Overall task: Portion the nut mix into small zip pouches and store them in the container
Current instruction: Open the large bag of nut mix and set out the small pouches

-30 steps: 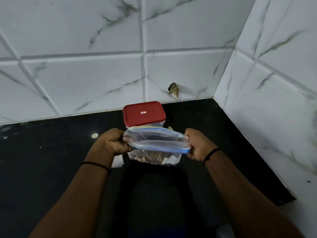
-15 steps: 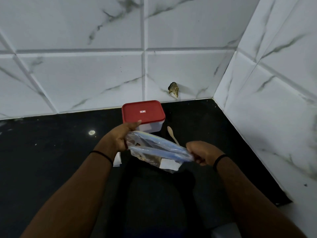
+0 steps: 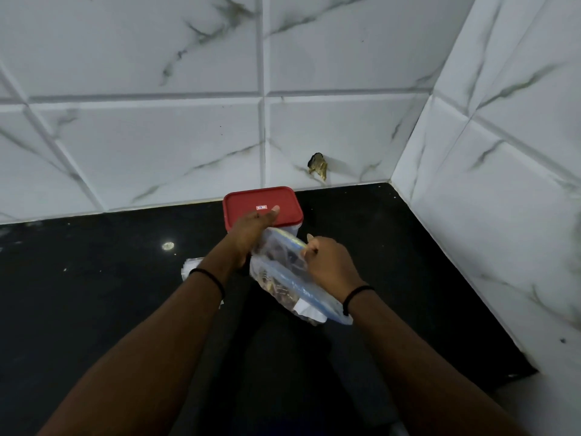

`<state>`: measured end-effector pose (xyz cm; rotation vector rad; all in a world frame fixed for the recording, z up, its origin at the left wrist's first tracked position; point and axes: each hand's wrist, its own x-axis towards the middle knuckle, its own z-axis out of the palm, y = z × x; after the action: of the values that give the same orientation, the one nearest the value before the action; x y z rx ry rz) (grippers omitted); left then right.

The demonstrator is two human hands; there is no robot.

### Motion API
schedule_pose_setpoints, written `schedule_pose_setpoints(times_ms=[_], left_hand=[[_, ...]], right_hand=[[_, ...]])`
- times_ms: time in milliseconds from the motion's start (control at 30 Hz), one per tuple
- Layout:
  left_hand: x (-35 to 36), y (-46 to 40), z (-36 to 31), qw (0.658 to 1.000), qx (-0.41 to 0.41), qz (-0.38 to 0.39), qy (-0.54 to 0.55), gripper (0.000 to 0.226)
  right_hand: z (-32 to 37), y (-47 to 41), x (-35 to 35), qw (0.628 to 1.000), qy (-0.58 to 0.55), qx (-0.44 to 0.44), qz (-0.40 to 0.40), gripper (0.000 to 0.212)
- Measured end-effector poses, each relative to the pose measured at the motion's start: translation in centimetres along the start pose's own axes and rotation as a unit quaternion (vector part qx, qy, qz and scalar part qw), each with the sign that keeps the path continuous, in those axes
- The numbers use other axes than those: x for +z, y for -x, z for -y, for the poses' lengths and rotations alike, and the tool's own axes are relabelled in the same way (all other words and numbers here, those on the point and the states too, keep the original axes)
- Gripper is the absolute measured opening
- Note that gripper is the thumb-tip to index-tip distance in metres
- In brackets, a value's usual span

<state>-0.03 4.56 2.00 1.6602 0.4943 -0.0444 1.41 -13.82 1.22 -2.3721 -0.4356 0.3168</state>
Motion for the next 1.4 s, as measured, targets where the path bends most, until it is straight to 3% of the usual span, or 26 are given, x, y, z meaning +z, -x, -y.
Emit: schedule_pose_setpoints(times_ms=[33,100,167,267,367,500,633,767,933,1133,1333,1400], left_hand=[[0.3,-0.1,0.0,0.996,0.036,-0.043,-0.064,0.044],[0.6,0.3,0.3,0.955,0.082,-0.18,-0.222,0.048],[1.1,1.8,0.6,0.932,0.076,-0.245,-0.255,0.05],[3.0,4.4,1.4,0.976,-0.058,-0.119,-0.171,0.046],[5.4,5.5,1.9,0.989,-0.136,-0.009,-0.057,0.034],[6.7,4.8,2.4,0.986,-0.153,-0.059,0.031,0.019],[6.6,4.6,2.4,0.962,-0.195,-0.079,0.171,0.007],[7.0,4.3,2.4,0.926,-0.223,-0.066,0.297,0.024],[5.5,3.7,2.6,0.881,-0.241,-0.054,0.405,0.032],[2.4,3.2,2.0,0.871,-0.236,-0.055,0.426,0.029],[1.8,2.9,1.4,0.883,-0.236,-0.015,0.405,0.034],[2.0,2.5,1.6,0.894,-0.239,-0.022,0.379,0.025]], right_hand=[[0.1,-0.1,-0.3,0.999,-0.003,0.031,-0.011,0.025],[0.0,-0.4,-1.0,0.996,-0.034,0.072,-0.034,0.024],[-0.1,-0.5,-1.8,0.989,-0.088,0.103,-0.058,0.023],[-0.3,-0.6,-2.3,0.967,-0.195,0.157,-0.051,0.016],[-0.5,-0.5,-2.4,0.944,-0.271,0.186,0.009,0.017],[-0.8,0.1,-2.9,0.94,-0.275,0.199,0.041,0.01],[-1.8,-0.1,-3.5,0.924,-0.311,0.222,0.029,0.006],[-2.3,-0.6,-2.9,0.889,-0.372,0.265,-0.037,0.028],[-2.5,-0.1,-3.0,0.835,-0.449,0.312,-0.062,0.028],[-4.5,0.5,-4.7,0.819,-0.464,0.337,0.002,0.011],[-5.8,0.4,-4.6,0.807,-0.462,0.363,0.059,0.022],[-6.4,0.4,-4.4,0.805,-0.472,0.357,0.046,0.022]])
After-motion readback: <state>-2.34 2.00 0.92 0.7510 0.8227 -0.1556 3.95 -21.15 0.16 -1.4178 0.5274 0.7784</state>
